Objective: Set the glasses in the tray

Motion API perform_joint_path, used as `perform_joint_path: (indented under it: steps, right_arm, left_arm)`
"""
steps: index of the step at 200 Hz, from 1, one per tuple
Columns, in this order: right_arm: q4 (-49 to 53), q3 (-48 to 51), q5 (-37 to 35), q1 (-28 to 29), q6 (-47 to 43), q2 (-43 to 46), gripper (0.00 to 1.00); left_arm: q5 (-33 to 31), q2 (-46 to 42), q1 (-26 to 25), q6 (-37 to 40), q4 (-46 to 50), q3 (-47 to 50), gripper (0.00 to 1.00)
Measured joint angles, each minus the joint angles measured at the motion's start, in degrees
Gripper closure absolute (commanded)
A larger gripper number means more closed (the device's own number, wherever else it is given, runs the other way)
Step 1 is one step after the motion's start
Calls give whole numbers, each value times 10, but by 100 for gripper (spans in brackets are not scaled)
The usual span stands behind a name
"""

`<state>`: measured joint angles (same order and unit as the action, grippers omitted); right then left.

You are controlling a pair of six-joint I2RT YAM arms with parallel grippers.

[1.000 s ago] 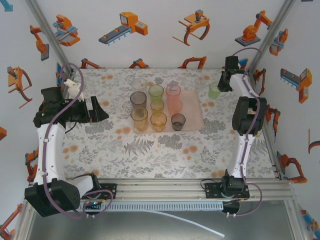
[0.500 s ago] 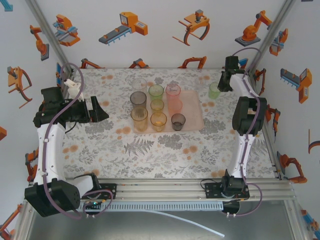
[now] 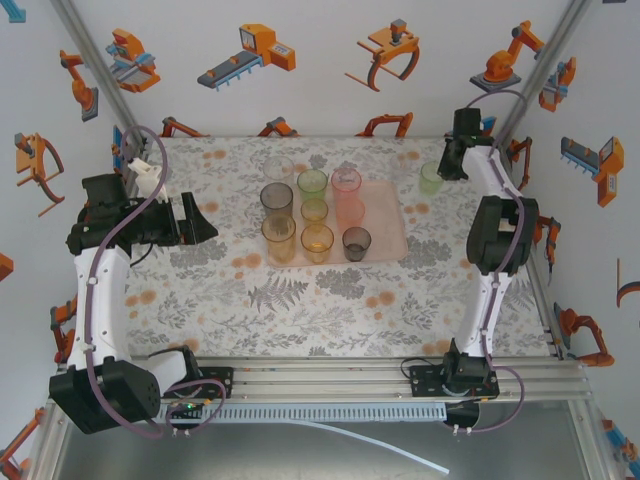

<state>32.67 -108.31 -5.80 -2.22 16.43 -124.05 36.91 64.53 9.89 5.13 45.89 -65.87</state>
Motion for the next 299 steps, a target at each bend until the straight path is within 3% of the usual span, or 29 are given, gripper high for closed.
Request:
perform_joint_path:
  steps: [218, 299]
  right_arm:
    - [-51, 241, 28, 2, 22, 206, 98]
    - [-61, 356, 15, 81, 31, 329, 98]
  left_arm:
    - [3, 5, -3, 0, 0, 0, 3]
    - [3, 10, -12, 0, 0, 0, 3]
